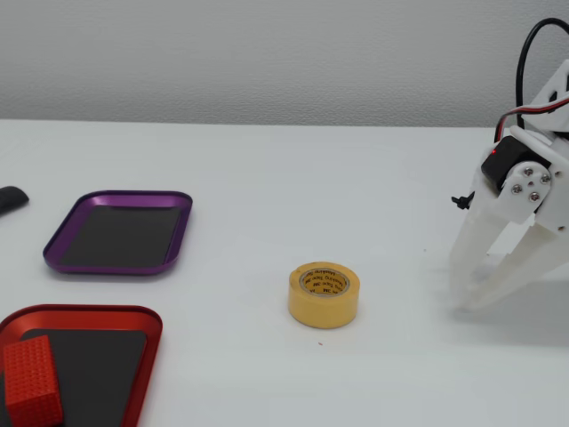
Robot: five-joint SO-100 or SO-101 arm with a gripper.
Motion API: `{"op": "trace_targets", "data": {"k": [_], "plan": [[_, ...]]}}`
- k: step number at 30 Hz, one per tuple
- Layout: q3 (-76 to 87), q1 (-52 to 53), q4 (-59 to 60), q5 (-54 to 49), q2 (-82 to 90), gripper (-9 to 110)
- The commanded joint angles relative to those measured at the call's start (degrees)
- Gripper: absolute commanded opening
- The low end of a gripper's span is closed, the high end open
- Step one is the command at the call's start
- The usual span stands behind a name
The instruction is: Grasp a red block and put it in the left red dish.
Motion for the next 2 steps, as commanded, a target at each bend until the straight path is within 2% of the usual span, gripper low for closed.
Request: {"op": "trace_targets", "data": {"k": [1,2], "plan": [[0.3,-0.2,-0.3,-0.1,6.6,0],[0.3,-0.2,-0.3,-0.2,6.6,0]]}}
